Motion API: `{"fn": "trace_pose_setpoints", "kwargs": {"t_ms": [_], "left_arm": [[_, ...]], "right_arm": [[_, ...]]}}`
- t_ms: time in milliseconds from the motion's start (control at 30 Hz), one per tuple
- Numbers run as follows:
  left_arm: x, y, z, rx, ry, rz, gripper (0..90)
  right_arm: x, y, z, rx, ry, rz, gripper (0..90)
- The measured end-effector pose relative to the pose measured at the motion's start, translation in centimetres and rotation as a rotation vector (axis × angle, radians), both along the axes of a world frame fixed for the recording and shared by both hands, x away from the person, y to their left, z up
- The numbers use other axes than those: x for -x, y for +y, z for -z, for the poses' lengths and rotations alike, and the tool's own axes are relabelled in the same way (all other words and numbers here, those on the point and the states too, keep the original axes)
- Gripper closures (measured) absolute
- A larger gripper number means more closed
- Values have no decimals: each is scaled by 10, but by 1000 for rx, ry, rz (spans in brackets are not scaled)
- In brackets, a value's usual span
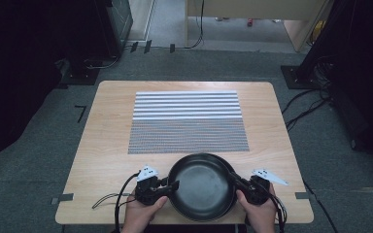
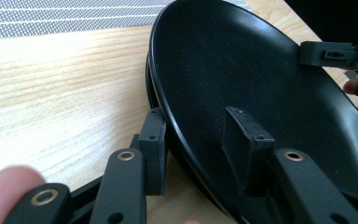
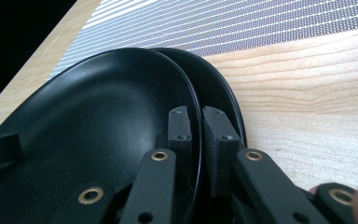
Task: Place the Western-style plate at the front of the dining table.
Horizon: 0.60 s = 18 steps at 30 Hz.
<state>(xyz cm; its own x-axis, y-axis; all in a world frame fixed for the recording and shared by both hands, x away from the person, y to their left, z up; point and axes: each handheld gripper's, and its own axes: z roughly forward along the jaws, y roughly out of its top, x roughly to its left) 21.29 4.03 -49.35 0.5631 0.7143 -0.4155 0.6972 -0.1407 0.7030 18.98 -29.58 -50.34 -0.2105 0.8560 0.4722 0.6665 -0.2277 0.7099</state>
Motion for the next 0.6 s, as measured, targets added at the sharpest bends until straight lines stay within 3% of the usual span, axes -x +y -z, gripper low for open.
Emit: {"fn": "trace_pose_setpoints", "kwargs": {"t_ms": [167, 267, 367, 467, 600], "left_arm": [[3, 1, 0, 3, 10, 10, 617], [2, 4, 1, 28, 34, 19, 639], [1, 8, 2, 54, 57, 38, 647], [2, 8, 1, 51, 59, 45, 645], [3, 8, 0, 45, 54, 45, 643]], "right_arm": [[6, 4, 3, 12, -1, 11, 778], [12, 11, 3, 56, -25, 40, 759], [12, 13, 3, 62, -24, 47, 752], [9, 10, 6, -25, 4, 62, 750], [5, 6, 8, -56, 12, 38, 768]]}}
